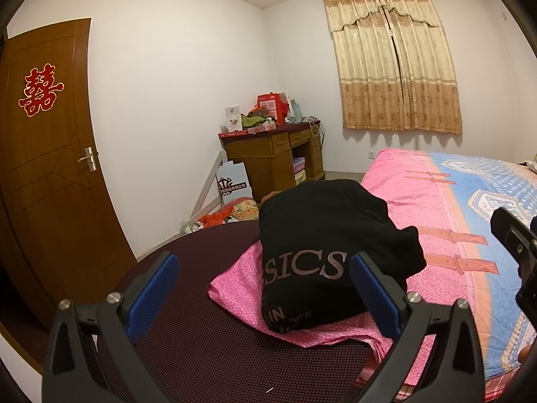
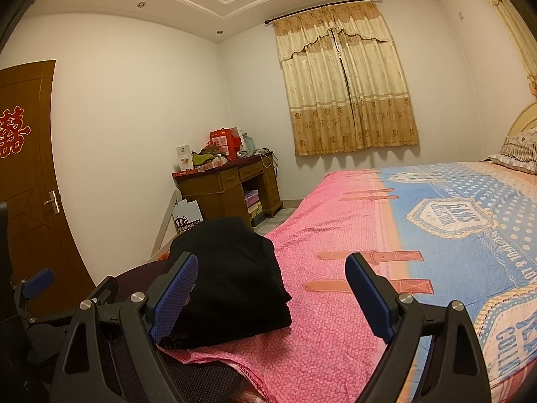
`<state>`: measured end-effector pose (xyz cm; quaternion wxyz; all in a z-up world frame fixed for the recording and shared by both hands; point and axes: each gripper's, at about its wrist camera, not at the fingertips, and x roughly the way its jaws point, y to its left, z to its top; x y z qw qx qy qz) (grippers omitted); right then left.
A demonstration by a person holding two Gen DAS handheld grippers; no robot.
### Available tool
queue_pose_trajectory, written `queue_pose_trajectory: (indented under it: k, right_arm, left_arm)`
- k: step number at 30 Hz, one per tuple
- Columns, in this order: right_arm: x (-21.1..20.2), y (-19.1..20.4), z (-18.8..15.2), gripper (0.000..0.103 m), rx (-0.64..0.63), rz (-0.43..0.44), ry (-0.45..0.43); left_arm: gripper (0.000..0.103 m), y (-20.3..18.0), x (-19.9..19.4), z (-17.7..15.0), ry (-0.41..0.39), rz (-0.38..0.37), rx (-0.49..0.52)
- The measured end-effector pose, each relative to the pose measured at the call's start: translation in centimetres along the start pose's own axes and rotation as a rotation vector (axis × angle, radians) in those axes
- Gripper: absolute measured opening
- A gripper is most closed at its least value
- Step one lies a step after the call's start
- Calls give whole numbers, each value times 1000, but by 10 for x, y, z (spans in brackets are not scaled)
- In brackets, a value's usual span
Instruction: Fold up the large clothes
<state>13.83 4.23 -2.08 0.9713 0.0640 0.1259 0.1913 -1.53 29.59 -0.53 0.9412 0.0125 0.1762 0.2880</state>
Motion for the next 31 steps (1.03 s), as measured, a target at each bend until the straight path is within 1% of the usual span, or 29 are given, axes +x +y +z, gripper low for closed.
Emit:
queue_pose_trajectory:
  k: [3,8,17,24,25,27,31]
  right_arm:
    - [1,-1,0,90,-3,-1,3]
    - [2,-2,-2,90,1,-2,11]
    - [3,0,-4,90,-6,0,19]
    - [4,2,-5,90,-4,-2,21]
    - [5,2,-5,90,-3,-2,23]
    - [7,3,-6,90,-2,-2,27]
    - [8,4,-7,90,-5,-3,33]
  left_arm:
    - [103,2,5,0,21,-7,-2]
    - [103,5,9,0,33,27,-9]
    - [103,5,10,2,42,16,-8]
    - [103,3,13,3,54,28,-6]
    - [103,3,14,3,58,26,-6]
    - [103,6,19,1,74,-6,-6]
    - [103,6,24,0,91,-8,-4]
